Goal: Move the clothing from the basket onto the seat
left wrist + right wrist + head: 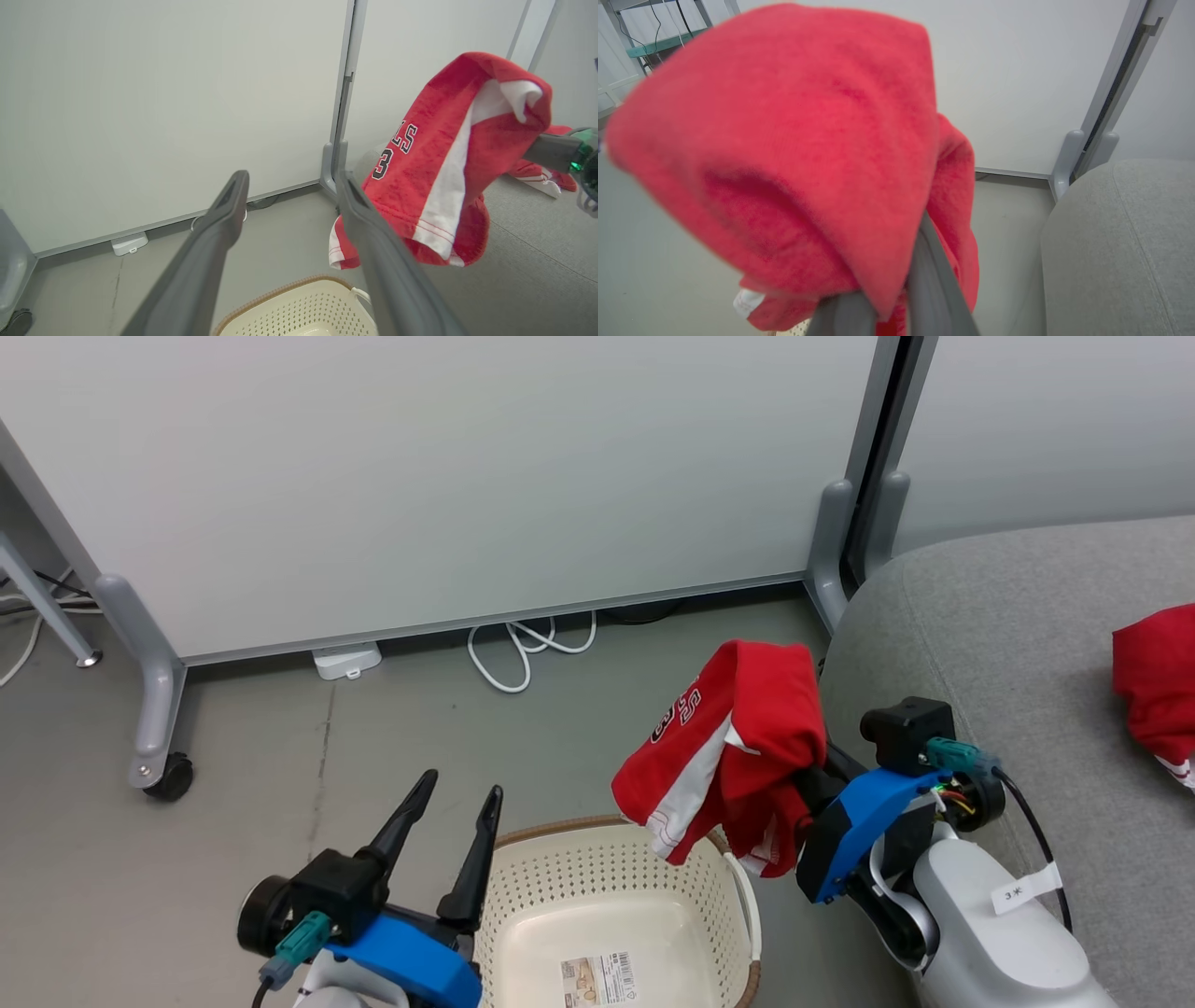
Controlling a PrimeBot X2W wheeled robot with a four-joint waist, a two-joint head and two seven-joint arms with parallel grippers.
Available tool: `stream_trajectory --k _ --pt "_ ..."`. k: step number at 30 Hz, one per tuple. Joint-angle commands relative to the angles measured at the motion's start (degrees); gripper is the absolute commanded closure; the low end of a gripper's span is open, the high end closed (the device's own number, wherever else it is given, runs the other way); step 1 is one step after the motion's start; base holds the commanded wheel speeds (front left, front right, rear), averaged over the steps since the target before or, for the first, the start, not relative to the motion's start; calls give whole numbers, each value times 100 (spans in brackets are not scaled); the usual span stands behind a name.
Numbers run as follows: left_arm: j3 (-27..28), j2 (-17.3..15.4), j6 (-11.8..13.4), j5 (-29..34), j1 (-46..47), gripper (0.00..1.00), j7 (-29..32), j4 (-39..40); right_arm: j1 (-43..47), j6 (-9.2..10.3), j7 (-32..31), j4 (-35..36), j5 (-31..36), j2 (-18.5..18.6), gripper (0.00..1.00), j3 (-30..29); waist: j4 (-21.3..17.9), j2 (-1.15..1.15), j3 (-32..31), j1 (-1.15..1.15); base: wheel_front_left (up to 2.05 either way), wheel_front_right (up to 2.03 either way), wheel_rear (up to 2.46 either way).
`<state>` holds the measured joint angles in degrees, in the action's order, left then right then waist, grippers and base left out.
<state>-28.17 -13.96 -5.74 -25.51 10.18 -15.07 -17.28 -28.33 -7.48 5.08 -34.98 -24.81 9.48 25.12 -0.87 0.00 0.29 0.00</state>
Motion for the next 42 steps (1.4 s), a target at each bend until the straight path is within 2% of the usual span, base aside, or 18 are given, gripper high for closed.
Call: stream_trajectory --k 1,9,19,25,42 --pt "117 36 -39 80 -85 0 -15 19 88 -3 -15 43 19 28 100 -42 19 0 4 0 0 0 0" --pt "456 221 -152 378 -263 0 -15 -1 175 -3 -111 204 125 -12 100 -185 80 0 56 0 0 0 0" --pt "534 316 -172 481 -224 0 -16 -12 204 -3 -195 350 175 -38 100 -234 -53 0 141 0 0 0 0" --pt "493 254 -172 449 -211 0 -16 37 145 -2 -207 384 192 -54 100 -255 -444 0 230 0 0 0 0" --pt "354 238 -174 464 56 0 -15 164 100 -3 -138 408 214 -59 100 -379 -1948 0 493 0 0 0 0"
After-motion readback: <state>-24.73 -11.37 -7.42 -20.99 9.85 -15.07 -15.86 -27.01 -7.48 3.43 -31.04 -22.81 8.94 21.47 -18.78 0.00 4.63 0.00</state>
